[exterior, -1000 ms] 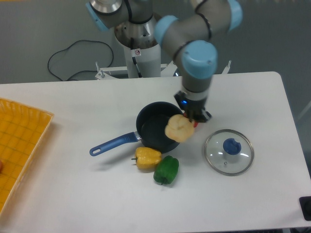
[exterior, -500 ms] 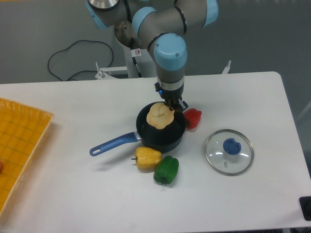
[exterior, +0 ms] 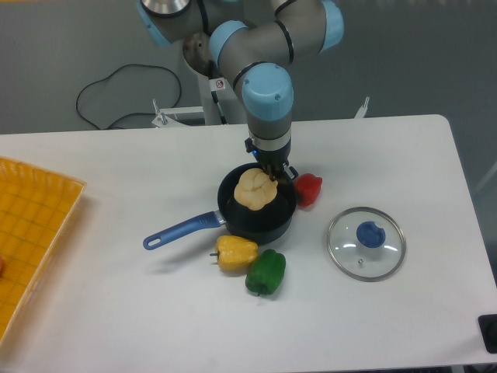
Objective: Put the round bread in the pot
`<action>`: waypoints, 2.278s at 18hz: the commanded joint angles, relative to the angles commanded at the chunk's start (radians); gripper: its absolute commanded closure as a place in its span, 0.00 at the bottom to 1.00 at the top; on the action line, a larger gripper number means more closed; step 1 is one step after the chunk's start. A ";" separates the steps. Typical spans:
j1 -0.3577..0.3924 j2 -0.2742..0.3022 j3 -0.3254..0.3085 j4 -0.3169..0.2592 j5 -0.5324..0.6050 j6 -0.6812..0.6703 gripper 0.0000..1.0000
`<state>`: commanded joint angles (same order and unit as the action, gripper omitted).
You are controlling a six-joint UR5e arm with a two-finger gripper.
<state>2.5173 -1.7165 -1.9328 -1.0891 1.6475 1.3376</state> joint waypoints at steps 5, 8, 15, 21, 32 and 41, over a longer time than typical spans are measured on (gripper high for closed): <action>0.000 -0.006 0.002 0.023 0.000 0.000 0.18; 0.000 -0.006 0.003 0.023 0.000 0.000 0.17; 0.002 -0.023 0.032 0.020 0.002 -0.003 0.00; 0.050 -0.080 0.142 0.018 0.002 0.000 0.00; 0.147 -0.204 0.363 0.011 -0.112 0.012 0.00; 0.178 -0.256 0.400 0.008 -0.107 0.109 0.00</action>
<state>2.6952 -1.9727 -1.5324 -1.0815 1.5401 1.4465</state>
